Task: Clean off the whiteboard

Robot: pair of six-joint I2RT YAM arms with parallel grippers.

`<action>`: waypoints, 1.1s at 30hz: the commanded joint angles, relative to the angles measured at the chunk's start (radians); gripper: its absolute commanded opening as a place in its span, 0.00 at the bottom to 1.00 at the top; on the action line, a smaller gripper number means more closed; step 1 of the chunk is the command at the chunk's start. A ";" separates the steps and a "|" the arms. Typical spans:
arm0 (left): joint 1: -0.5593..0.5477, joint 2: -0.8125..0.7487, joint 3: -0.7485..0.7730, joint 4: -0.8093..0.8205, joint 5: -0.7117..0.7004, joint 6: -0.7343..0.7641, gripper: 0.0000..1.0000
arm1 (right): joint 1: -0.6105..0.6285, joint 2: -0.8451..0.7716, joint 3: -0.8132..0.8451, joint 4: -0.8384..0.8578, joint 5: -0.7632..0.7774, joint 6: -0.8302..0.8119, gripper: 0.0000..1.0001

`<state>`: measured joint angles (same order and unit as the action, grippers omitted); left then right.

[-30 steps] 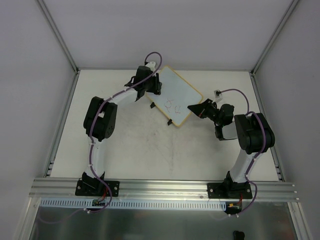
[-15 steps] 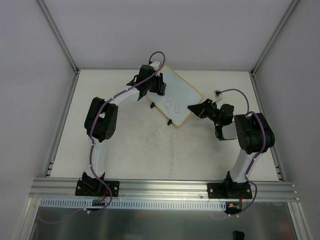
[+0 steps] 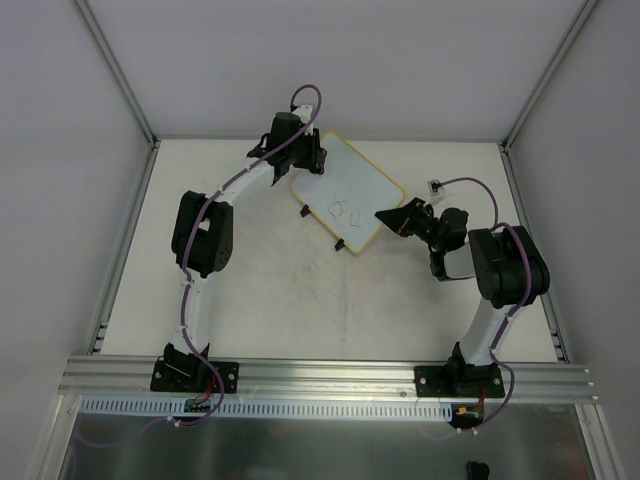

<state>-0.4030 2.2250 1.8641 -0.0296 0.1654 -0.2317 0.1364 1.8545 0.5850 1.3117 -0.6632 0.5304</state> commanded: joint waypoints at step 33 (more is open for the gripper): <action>-0.118 0.018 -0.020 -0.015 0.148 0.011 0.00 | 0.022 -0.005 0.016 0.219 -0.041 -0.040 0.00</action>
<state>-0.4183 2.2566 1.8580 0.0029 0.2253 -0.2382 0.1364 1.8545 0.5850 1.3117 -0.6632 0.5488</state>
